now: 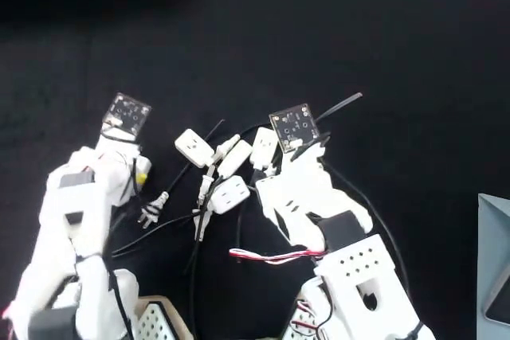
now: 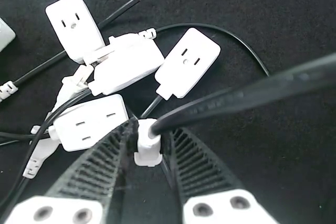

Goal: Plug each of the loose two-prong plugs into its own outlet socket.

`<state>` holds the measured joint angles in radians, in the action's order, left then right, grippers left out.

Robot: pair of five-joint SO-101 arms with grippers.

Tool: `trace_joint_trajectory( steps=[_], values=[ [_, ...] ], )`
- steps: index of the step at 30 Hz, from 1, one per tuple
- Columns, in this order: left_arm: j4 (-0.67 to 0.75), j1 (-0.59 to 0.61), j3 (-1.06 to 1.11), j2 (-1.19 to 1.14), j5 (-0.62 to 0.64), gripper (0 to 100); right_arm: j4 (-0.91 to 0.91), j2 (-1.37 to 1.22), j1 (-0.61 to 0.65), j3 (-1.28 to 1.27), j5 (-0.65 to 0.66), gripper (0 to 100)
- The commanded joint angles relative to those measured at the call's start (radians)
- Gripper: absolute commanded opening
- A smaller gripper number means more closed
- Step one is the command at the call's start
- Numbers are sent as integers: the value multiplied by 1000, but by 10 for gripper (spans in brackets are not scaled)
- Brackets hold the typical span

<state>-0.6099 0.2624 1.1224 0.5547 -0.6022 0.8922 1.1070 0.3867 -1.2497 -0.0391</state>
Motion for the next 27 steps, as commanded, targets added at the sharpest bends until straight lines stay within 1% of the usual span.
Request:
trace_joint_trajectory(
  steps=[1, 5, 7, 11, 13, 22, 25, 27],
  values=[
    [23, 39, -160, -190, 5, 249, 2, -4, -11, 41, -6, 13],
    [23, 33, -234, -347, 8, 247, 2, -4, -11, 41, -6, 13],
    [21, 21, -260, -391, 9, 216, 2, -4, -11, 41, -6, 13],
    [-28, -13, -286, -394, 5, 151, 2, -4, -11, 41, -5, 13],
    [-51, -42, -294, -394, 5, 149, 2, -4, -11, 41, -3, 13],
    [-60, -165, -286, -394, 9, 148, 2, -4, -11, 39, -2, 13],
    [-104, -188, -297, -394, 12, 148, 2, -4, -11, 39, 0, 13],
    [-133, -208, -305, -390, 43, 148, 2, -4, -11, 39, 0, 13]
  ],
)
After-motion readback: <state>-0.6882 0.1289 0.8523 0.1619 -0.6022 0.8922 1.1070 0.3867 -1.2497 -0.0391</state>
